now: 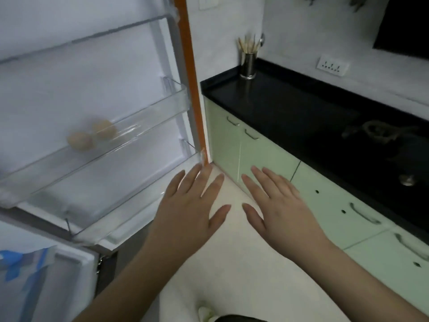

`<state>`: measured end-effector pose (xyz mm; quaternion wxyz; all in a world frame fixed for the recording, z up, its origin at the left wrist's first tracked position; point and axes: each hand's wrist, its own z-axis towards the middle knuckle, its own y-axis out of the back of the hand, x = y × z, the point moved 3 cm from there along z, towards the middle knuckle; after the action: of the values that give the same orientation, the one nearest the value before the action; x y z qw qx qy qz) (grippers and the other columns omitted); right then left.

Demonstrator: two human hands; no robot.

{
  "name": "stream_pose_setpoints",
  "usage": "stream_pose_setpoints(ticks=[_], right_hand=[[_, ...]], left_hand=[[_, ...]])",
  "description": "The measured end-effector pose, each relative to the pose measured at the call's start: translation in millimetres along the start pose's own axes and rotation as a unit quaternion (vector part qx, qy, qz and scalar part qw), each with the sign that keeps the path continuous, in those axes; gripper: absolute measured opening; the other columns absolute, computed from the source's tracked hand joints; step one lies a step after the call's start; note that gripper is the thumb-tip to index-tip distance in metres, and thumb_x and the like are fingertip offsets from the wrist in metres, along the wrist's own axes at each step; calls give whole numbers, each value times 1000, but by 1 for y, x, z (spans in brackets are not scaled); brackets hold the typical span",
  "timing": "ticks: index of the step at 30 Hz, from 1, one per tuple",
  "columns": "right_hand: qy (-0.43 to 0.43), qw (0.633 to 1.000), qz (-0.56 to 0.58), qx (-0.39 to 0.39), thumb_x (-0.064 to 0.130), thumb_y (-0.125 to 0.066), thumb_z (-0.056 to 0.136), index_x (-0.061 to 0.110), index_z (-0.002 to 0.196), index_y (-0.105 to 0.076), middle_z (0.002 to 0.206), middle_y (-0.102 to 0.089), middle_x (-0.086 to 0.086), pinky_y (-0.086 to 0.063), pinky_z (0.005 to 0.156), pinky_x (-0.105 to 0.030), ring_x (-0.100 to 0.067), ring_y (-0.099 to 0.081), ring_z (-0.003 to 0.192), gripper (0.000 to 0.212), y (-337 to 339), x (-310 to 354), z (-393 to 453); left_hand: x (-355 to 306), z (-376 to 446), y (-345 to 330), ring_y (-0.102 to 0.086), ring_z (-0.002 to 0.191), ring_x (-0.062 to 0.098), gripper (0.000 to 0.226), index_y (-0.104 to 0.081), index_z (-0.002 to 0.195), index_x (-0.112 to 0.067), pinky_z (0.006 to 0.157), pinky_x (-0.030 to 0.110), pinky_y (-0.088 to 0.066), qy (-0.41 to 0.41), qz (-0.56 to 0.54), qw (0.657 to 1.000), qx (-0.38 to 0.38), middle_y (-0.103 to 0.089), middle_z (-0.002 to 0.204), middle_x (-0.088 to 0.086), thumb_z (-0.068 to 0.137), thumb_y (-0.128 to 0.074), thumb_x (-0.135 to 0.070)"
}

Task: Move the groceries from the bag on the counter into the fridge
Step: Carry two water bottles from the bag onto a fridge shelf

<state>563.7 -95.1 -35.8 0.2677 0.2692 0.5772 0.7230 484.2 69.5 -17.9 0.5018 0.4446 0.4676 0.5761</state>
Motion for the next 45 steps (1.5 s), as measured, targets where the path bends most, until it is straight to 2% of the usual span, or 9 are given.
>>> stream_pose_setpoints(ticks=[4, 8, 11, 13, 21, 27, 34, 41, 45], right_hand=[[-77, 997, -10, -2, 47, -29, 96, 17, 141, -49, 147, -48, -9, -33, 112, -45, -29, -44, 136, 58, 11, -52, -55], [-147, 989, -14, 2, 47, -29, 95, 16, 142, -48, 147, -48, -9, -32, 112, -44, -29, -43, 137, 59, 18, -98, -106], [-215, 976, -22, 9, 47, -27, 96, 15, 143, -45, 148, -46, -10, -32, 113, -45, -29, -42, 138, 60, 24, -128, -145], [-219, 975, -26, 7, 47, -27, 96, 15, 143, -45, 149, -46, -10, -32, 112, -45, -30, -42, 138, 60, 23, -132, -152], [-377, 925, -50, -4, 47, -28, 95, 14, 143, -45, 150, -44, -11, -32, 112, -46, -31, -41, 138, 61, 35, -179, -212], [-487, 870, -69, -42, 43, -30, 96, 15, 141, -48, 147, -47, -9, -34, 112, -45, -28, -44, 136, 57, 44, -185, -244], [-604, 790, -92, -55, 42, -32, 95, 14, 139, -51, 144, -51, -10, -39, 109, -47, -30, -48, 132, 56, 47, -180, -309], [-695, 707, -118, -53, 44, -35, 94, 16, 139, -51, 144, -51, -10, -38, 109, -47, -31, -48, 132, 55, 64, -172, -410], [-731, 668, -126, -67, 43, -36, 94, 16, 138, -51, 143, -52, -9, -37, 109, -46, -30, -48, 131, 54, 78, -170, -477]], left_hand=[[-66, 14, 0, -43, 136, 31, 65, -48, 141, -22, 111, 54, -33, -64, 2, 998, 28, -48, 147, 8, 97, -21, -62], [-128, 30, -2, -42, 137, 31, 63, -48, 142, -23, 110, 53, -34, -127, 2, 992, 21, -48, 147, 8, 95, -27, -61], [-177, 41, -5, -38, 140, 29, 61, -44, 144, -23, 114, 52, -28, -193, 4, 981, 21, -44, 150, 8, 97, -28, -58], [-184, 43, -8, -37, 140, 29, 61, -43, 145, -23, 114, 49, -23, -202, 8, 979, 19, -43, 151, 8, 97, -26, -57], [-271, 75, -19, -32, 143, 26, 64, -42, 146, -23, 115, 49, -25, -362, -31, 931, 30, -40, 152, 8, 96, -24, -58], [-324, 93, -25, -34, 142, 26, 64, -43, 145, -22, 115, 49, -27, -474, -48, 879, 16, -41, 152, 8, 95, -25, -59], [-390, 89, -30, -30, 144, 24, 64, -40, 147, -24, 117, 46, -21, -566, -61, 822, 14, -38, 153, 6, 95, -27, -60], [-495, 39, -14, -31, 143, 24, 61, -43, 145, -24, 116, 43, -19, -665, -83, 742, 11, -40, 153, 7, 97, -22, -56], [-563, -11, -3, -24, 146, 22, 66, -36, 148, -26, 118, 41, -15, -699, -94, 709, 26, -34, 156, 4, 96, -16, -59]])
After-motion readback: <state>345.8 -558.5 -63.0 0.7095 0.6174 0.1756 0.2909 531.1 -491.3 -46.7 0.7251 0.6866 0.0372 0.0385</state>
